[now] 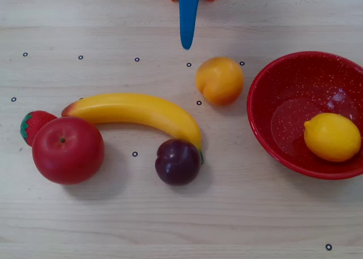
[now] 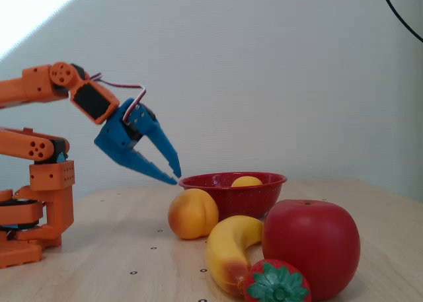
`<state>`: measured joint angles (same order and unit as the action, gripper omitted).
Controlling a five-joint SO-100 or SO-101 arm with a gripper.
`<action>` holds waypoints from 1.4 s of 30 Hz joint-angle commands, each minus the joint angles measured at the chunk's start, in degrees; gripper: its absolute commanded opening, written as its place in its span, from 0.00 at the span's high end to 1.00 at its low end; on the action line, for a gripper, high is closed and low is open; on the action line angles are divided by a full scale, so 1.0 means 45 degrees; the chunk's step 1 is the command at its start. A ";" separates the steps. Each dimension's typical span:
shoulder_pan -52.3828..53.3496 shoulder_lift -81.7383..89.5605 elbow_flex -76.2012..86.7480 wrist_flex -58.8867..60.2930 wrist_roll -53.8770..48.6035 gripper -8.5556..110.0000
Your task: Put the lemon in the red bowl.
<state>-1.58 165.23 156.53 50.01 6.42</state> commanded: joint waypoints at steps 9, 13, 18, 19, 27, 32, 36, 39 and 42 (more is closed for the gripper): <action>-0.0391 0.2832 0.3652 -0.2969 0.0352 0.93; -0.0313 0.3711 0.4922 -0.3438 0.0566 0.93; -0.0293 0.4023 0.4922 -0.2207 -0.0176 0.93; -0.0254 0.4082 0.4922 -0.2031 -0.0332 0.93; -0.0195 0.4414 0.4941 -0.0254 -0.0723 0.93; -0.0234 0.4414 0.4941 0.0000 -0.0957 0.92; -0.0234 0.4414 0.4941 0.0078 -0.0977 0.92; -0.0234 0.4414 0.4941 0.0078 -0.0937 0.92; -0.0234 0.4414 0.4941 0.0098 -0.0957 0.92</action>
<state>-1.58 184.13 177.98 50.01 3.08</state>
